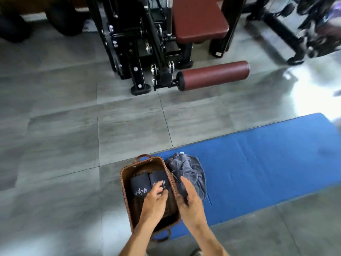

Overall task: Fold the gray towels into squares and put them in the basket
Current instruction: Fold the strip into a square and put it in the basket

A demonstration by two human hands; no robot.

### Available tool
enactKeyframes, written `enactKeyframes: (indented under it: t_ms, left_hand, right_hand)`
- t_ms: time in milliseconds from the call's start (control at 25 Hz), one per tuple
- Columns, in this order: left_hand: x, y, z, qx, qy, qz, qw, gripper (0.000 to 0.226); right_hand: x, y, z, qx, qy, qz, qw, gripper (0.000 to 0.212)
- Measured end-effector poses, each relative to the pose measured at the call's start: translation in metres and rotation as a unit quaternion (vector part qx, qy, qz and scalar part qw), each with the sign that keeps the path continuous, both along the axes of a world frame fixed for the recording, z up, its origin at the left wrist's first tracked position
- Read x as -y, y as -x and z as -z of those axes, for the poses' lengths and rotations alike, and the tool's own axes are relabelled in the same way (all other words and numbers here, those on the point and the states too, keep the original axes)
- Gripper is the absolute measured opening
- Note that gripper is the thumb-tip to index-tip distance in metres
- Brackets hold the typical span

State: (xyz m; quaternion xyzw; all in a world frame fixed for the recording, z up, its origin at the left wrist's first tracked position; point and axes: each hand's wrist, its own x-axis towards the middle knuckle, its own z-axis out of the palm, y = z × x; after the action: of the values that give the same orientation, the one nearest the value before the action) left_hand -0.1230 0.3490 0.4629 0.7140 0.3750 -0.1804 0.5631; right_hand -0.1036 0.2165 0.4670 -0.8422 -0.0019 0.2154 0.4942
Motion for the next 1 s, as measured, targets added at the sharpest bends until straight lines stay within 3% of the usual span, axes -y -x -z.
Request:
enactKeyframes:
  t_ms: [80,160,400,680,1000]
  left_hand:
    - [0.019,0.001,-0.061,0.010,0.001,0.013,1.000,0.043]
    - [0.037,-0.001,-0.111,0.025,0.004,0.013,1.000,0.042]
    - [0.086,0.020,-0.208,0.047,0.008,0.001,0.999,0.040]
    - [0.110,0.063,-0.243,0.053,0.027,0.015,0.998,0.050]
    - [0.101,0.114,-0.261,0.086,-0.051,0.109,0.989,0.066]
  right_hand:
    - [0.018,0.002,-0.065,-0.015,-0.007,0.000,1.000,0.085]
    - [0.037,0.005,-0.113,-0.009,-0.006,0.003,1.000,0.075]
    - [0.092,0.025,-0.201,0.003,-0.017,0.015,1.000,0.052]
    - [0.139,0.062,-0.237,0.006,-0.008,0.061,0.998,0.053]
    - [0.158,0.140,-0.263,-0.015,0.031,0.112,0.993,0.060]
